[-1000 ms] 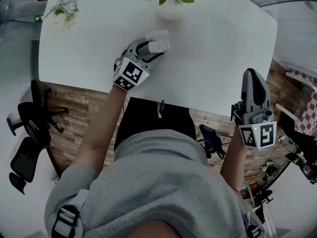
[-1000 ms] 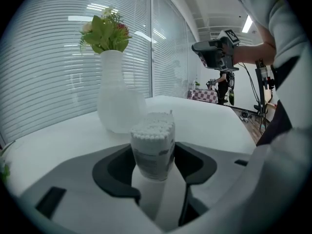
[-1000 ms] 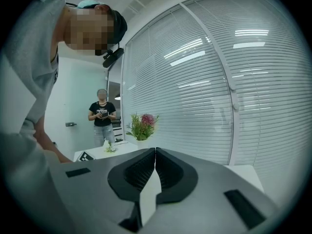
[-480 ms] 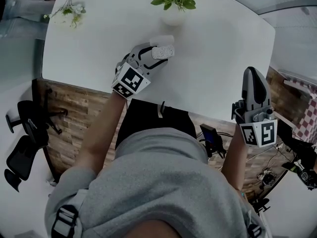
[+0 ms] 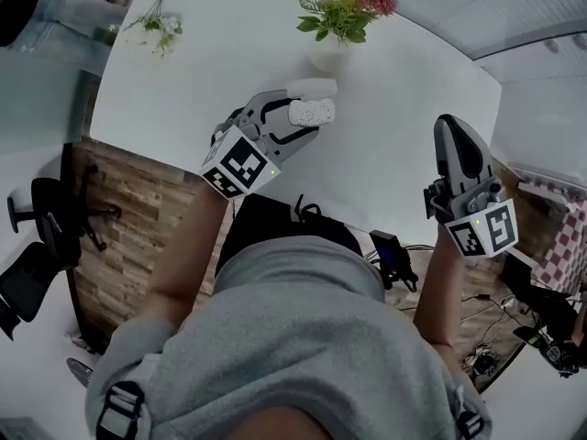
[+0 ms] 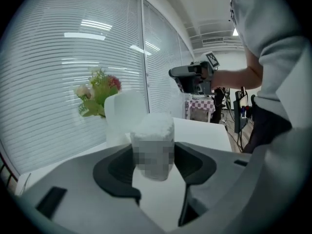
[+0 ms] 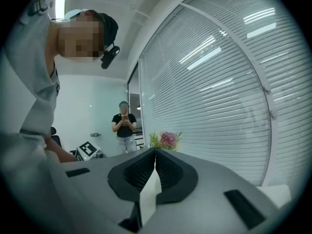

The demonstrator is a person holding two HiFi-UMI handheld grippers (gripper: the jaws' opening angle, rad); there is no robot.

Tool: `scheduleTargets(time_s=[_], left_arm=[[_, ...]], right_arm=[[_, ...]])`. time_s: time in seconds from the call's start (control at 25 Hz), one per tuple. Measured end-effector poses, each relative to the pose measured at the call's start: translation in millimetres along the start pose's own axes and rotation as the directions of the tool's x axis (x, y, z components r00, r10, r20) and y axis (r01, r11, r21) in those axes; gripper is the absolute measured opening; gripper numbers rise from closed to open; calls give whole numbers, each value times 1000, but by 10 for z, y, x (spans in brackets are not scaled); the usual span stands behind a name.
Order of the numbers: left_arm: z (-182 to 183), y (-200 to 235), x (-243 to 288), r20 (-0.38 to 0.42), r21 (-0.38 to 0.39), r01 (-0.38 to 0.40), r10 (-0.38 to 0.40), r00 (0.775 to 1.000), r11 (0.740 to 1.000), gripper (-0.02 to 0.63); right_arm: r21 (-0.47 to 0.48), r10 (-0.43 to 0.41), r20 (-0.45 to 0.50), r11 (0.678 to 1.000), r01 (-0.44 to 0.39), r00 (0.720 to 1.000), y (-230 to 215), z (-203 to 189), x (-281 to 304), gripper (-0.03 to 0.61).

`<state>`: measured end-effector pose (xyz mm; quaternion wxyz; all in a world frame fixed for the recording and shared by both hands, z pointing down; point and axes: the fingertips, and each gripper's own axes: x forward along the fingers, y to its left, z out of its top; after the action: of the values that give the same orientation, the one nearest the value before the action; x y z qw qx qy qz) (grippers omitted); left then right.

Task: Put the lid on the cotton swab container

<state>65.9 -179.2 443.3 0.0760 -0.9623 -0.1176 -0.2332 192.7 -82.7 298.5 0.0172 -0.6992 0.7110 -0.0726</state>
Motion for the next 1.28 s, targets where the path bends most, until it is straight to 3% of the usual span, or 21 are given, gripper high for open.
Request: scheduleTargets(time_s=[0.2, 0.36, 0.56, 0.72, 0.84, 1.0, 1.16, 1.28], left_arm=[[357, -45, -129, 23, 40, -17, 17, 1000, 999, 241], [634, -84, -218, 50, 73, -36, 33, 998, 997, 241], [886, -151, -276, 77, 99, -41, 34, 996, 994, 241], [934, -275, -291, 78, 78, -6, 0, 997, 997, 241], [962, -363, -300, 69, 75, 14, -19, 997, 997, 241], [1015, -515, -330, 40, 103, 27, -31, 999, 994, 241], [1092, -597, -309, 33, 148, 24, -29, 999, 989, 241], [1065, -600, -273, 13, 175, 18, -21, 1000, 984, 241]], right_arm=[[25, 123, -26, 992, -123, 992, 85, 74, 186, 26], [223, 250, 45, 941, -253, 967, 98, 142, 294, 26], [252, 292, 79, 919, -303, 953, 96, 217, 324, 26], [368, 345, 152, 850, -377, 926, 57, 312, 334, 26], [405, 381, 164, 815, -414, 910, 54, 319, 375, 26], [468, 455, 160, 747, -473, 876, 162, 256, 377, 26], [485, 502, 162, 709, -512, 849, 257, 247, 369, 28], [519, 532, 200, 655, -549, 823, 294, 264, 369, 28]])
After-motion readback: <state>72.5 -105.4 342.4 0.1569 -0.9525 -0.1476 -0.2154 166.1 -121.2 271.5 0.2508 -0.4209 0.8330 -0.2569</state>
